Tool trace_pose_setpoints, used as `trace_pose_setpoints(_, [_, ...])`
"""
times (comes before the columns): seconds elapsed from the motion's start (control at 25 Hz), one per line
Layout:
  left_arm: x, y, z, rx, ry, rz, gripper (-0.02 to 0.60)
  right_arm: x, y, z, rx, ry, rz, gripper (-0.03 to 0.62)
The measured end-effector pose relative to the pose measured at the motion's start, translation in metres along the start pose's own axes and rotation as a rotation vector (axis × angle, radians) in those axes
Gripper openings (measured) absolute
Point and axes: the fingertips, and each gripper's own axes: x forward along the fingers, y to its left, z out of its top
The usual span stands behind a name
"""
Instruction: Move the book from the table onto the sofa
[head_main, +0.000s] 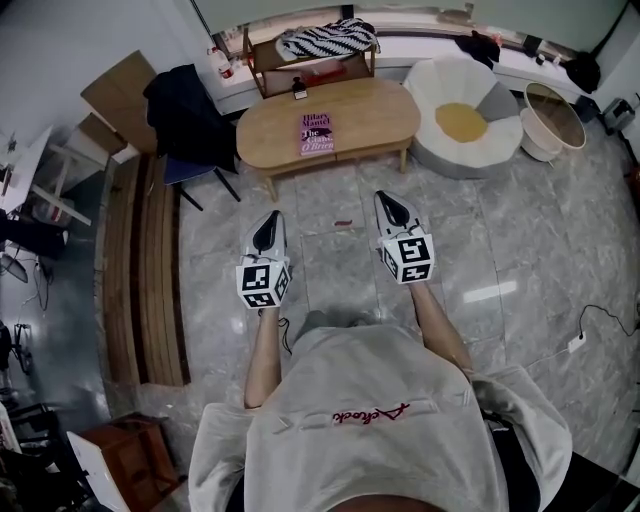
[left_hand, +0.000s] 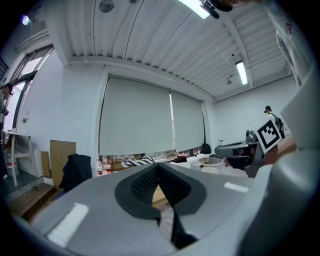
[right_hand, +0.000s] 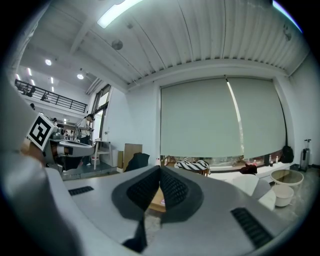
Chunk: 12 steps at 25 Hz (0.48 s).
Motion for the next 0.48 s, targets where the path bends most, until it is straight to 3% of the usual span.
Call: trace_pose_setpoints(0.48, [0.019,0.029,-0.005,0.008,0.0,0.03,0.009,0.019,-0.012,-0.004,-0.017,0.005,-0.01,0.009])
